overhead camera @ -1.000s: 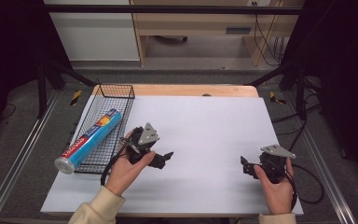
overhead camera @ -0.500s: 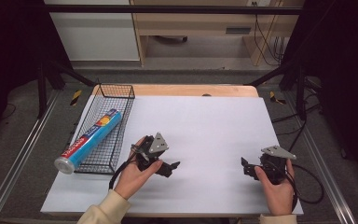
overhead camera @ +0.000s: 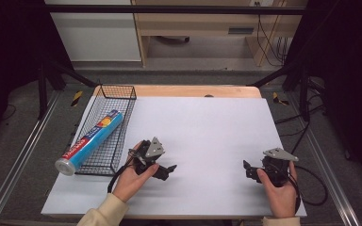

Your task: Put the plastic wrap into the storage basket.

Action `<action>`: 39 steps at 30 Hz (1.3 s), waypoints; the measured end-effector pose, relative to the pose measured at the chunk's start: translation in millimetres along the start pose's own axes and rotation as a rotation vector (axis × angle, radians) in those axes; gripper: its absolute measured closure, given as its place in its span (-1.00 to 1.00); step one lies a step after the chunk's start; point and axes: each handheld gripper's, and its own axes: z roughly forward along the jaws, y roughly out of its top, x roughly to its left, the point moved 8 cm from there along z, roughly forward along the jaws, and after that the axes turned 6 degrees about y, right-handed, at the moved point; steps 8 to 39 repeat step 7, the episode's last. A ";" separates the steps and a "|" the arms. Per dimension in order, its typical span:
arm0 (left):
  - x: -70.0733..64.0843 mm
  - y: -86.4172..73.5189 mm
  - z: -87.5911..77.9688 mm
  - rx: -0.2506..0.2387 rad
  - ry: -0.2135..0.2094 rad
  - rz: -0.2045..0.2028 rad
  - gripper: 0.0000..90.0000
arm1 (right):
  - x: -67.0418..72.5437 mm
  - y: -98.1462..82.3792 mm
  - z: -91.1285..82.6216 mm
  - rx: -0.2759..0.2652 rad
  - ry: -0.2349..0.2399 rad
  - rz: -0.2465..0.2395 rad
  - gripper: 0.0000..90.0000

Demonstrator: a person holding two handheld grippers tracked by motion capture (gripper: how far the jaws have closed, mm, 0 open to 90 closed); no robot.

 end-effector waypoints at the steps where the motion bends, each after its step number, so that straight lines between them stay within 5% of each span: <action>1: 2.8 -2.7 -1.4 -0.005 0.006 0.005 -0.90 | 0.0 -0.4 0.5 0.000 0.003 0.003 -0.87; 7: 11.8 -11.9 -11.4 -0.049 0.028 -0.005 -0.90 | -1.2 -5.4 7.8 -0.015 0.015 -0.007 -0.83; 39: 11.8 -11.9 -11.4 -0.049 0.028 -0.005 -0.90 | -1.2 -5.4 7.8 -0.015 0.015 -0.007 -0.83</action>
